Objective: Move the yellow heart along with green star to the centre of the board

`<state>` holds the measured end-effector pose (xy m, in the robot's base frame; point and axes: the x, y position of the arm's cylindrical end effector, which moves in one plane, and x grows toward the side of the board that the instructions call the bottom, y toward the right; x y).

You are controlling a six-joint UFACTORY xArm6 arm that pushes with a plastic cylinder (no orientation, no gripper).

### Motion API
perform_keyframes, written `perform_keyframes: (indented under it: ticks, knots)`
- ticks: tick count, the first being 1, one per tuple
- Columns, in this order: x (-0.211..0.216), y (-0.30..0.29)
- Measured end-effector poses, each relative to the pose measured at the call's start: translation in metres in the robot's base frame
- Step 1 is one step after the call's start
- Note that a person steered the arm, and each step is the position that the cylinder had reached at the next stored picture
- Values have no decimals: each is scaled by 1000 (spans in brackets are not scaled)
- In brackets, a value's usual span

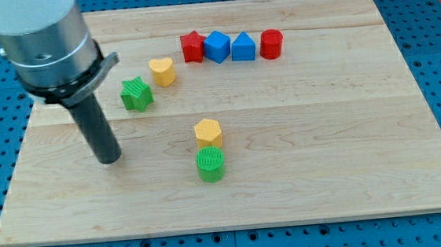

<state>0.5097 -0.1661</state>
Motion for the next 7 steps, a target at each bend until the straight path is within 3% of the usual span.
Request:
perform_keyframes:
  ticks: [1, 2, 3, 5, 7]
  knots:
    - [-20, -42]
    - [-102, -76]
    - [-131, -82]
    - [-130, -71]
    - [-107, 4]
